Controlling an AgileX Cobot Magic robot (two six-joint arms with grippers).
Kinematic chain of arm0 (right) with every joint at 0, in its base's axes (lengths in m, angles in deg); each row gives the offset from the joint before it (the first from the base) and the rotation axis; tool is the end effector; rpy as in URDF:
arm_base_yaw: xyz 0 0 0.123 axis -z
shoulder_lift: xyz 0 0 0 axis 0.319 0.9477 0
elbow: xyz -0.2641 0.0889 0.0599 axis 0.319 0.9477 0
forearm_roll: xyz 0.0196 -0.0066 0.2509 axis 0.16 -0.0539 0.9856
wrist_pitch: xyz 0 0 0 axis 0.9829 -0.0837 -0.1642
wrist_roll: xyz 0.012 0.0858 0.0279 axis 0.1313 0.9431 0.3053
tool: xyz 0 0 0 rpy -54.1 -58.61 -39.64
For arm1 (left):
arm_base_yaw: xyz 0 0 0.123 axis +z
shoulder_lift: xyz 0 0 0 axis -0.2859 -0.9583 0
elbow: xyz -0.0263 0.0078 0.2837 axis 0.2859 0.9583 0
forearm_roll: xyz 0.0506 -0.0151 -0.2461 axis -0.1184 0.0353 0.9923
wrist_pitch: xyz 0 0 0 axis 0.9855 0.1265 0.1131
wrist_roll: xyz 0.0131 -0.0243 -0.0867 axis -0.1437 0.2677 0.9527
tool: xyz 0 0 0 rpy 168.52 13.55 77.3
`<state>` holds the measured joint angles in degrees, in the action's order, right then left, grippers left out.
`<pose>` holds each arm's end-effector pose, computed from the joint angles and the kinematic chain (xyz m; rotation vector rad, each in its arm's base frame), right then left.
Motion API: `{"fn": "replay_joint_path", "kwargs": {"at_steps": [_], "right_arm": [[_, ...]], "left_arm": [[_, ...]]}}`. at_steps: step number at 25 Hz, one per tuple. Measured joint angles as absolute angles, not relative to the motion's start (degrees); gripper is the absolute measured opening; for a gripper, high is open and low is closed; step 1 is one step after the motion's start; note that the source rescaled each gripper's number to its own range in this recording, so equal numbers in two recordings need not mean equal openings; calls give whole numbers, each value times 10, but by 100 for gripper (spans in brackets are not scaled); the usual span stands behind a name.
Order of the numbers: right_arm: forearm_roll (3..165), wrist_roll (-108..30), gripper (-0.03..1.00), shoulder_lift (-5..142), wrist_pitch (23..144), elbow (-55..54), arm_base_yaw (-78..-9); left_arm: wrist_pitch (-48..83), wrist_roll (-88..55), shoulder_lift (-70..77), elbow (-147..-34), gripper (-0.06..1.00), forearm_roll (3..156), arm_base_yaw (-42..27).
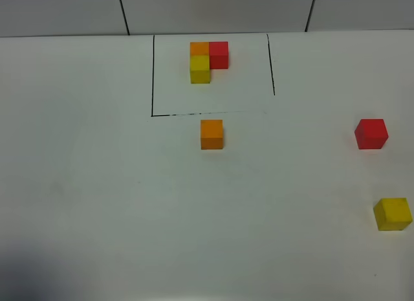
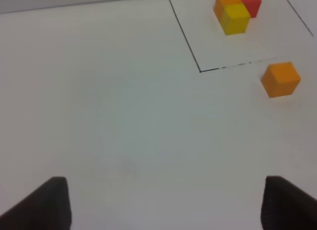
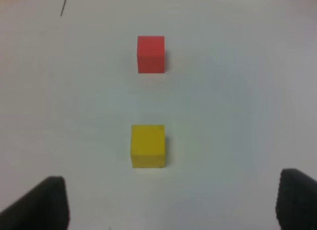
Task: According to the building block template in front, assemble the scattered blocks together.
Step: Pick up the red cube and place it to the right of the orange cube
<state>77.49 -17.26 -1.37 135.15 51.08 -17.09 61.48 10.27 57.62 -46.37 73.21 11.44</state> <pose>0.0033 0.0014 0.2767 0.0112 2.0997 -0.0034 0.0518 -0.0129 0.3219 0.1969 2.0248 -0.1184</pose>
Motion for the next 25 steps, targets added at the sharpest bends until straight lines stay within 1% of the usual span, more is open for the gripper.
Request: {"fn": "replay_joint_path", "kwargs": {"at_steps": [5,13,18,25], "right_arm": [[775,-173,74,-14,1352,511,-171],[775,-173,74,-14,1352,511,-171],[775,-173,74,-14,1352,511,-171],[775,-173,74,-14,1352,511,-171]], "left_arm": [[676,97,654,-449,74,741,114],[702,94,760,-413,72,742,114],[729,95,770,-401,71,748,114],[732,106,770,-401,71,747,114]]}}
